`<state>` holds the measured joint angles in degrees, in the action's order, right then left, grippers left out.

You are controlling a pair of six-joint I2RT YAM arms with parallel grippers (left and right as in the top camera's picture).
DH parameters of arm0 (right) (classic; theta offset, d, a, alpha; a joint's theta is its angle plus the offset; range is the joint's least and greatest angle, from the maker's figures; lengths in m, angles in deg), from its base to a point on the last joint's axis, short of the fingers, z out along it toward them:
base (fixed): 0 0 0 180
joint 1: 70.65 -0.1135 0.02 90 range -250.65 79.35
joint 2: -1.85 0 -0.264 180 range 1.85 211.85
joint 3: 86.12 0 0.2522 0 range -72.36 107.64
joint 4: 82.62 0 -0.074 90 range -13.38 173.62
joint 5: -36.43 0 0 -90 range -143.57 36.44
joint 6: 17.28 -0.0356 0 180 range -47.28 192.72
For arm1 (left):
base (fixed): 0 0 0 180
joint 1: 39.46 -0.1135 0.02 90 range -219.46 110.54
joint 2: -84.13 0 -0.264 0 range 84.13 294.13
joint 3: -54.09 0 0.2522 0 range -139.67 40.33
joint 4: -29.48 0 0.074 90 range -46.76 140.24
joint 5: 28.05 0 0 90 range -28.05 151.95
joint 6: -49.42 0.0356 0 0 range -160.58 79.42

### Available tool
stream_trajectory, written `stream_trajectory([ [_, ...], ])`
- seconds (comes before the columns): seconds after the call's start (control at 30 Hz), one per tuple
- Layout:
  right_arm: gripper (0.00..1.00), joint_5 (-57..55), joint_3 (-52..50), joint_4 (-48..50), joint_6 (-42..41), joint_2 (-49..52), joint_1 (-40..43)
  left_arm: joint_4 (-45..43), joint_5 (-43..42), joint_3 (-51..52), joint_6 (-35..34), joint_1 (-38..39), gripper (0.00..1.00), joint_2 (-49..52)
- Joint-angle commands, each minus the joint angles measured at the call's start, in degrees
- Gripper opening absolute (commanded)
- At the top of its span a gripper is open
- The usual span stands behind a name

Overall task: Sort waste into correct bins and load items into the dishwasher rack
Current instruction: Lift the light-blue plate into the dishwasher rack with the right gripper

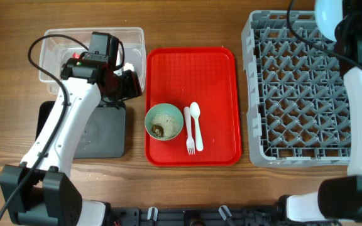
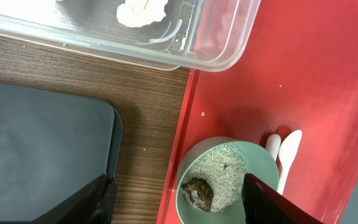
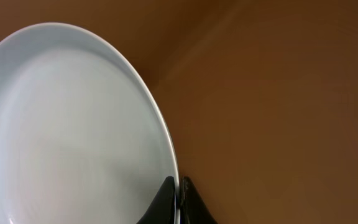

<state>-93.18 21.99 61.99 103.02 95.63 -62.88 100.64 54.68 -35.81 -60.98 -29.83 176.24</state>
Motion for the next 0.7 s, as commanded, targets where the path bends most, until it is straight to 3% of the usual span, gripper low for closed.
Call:
stream_trajectory([
  [0.0, 0.04, -9.7, -1.1, 1.3, 0.6, 5.0, 0.5, -0.2, 0.7, -0.4, 0.5, -0.3, 0.66, -1.3],
  [0.27, 0.04, -9.6, -1.1, -2.6, -9.0, 11.8, 0.1, -0.2, 0.7, -0.4, 0.5, -0.3, 0.66, -1.3],
  [0.67, 0.04, -3.1, -1.1, -6.1, -15.9, 16.7, -3.6, -0.2, 0.7, -0.4, 0.4, -0.3, 0.66, -1.3],
])
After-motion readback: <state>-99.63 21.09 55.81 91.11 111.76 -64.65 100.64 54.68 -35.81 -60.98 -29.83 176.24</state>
